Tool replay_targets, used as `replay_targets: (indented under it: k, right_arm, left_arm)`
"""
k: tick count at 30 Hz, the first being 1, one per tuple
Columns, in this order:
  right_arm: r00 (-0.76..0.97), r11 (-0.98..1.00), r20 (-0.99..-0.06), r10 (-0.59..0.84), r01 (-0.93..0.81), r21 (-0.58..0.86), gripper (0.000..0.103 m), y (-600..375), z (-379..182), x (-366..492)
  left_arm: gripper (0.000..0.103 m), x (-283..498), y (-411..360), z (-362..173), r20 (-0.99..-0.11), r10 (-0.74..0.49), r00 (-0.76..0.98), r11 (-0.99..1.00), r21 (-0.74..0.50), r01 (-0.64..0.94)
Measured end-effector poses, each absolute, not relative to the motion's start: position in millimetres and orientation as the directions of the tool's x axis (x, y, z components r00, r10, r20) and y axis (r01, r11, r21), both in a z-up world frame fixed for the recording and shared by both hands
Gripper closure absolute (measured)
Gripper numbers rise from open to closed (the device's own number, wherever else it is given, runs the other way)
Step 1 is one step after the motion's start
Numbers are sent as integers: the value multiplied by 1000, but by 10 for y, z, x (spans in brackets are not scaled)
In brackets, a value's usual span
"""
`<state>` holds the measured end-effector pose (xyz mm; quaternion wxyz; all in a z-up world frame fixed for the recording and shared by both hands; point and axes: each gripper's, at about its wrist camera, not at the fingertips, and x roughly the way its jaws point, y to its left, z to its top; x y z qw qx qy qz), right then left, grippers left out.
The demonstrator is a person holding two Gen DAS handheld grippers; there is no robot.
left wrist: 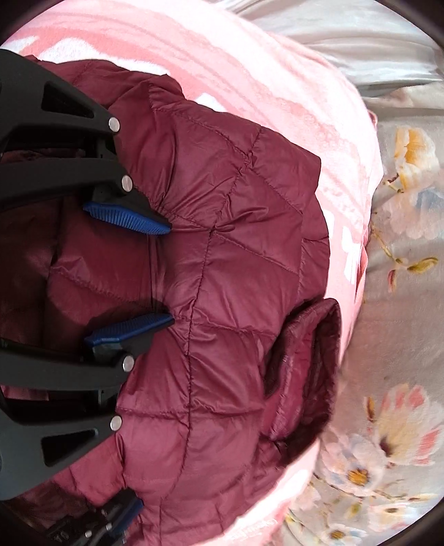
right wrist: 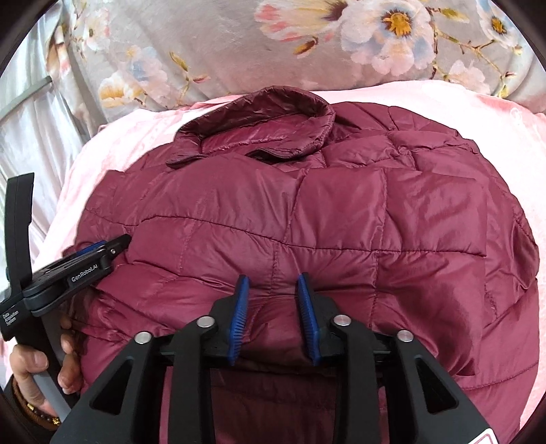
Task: Fold large clothes
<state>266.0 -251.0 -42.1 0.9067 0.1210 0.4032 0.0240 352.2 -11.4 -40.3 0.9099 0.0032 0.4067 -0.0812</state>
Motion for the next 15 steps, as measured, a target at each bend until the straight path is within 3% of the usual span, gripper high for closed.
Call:
replay_targets:
  k: [5,8,15]
  right_arm:
    - [683,954,-706,190,41,296,60,-2618,-118,2749]
    - [699,908,-671,248,74,412,49,-2803,63,3017]
    - [683,691,-623,383,236,683,52,-3226,-336,3670]
  left_arm:
    - [46,3686,165,-77,-721,-395,569,916,-358,181]
    - [37,4051,149,76,-688,-515,511,843,-513,159]
    - [39,4848,-109,-305,-666,-658,351,709,-705,-8]
